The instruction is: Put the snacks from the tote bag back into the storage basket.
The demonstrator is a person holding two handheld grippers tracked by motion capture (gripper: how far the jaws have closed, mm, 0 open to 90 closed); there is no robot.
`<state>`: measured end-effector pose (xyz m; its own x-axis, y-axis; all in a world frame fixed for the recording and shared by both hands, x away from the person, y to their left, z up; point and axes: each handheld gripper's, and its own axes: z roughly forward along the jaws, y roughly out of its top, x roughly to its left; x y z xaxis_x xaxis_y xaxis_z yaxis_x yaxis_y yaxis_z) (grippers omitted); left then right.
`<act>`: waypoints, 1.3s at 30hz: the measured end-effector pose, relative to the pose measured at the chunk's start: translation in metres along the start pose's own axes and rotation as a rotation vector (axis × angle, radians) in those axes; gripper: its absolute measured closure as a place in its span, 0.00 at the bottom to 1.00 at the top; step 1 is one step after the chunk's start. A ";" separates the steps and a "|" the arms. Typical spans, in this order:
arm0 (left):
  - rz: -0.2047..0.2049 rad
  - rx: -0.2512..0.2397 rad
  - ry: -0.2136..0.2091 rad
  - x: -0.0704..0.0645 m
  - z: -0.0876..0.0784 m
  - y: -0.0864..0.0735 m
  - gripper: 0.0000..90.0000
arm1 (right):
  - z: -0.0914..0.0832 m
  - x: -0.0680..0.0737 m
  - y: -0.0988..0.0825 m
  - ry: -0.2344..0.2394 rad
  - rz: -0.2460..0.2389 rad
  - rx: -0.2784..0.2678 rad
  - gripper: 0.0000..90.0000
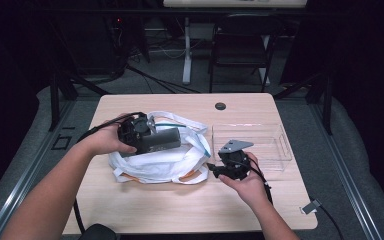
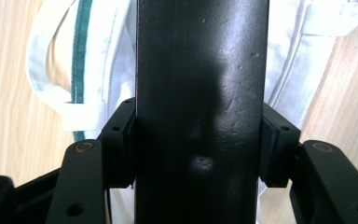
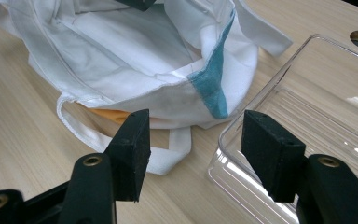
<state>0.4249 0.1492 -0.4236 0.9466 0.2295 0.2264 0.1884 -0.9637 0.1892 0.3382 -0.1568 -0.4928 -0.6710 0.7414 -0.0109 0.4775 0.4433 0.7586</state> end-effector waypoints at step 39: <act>0.065 -0.061 0.000 0.000 -0.011 0.034 0.47 | -0.009 -0.018 0.050 0.046 -0.109 0.133 0.41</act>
<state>0.4283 0.1180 -0.4070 0.9564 0.1668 0.2399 0.1104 -0.9665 0.2319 0.3685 -0.1526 -0.4488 -0.7470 0.6625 -0.0564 0.4688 0.5850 0.6618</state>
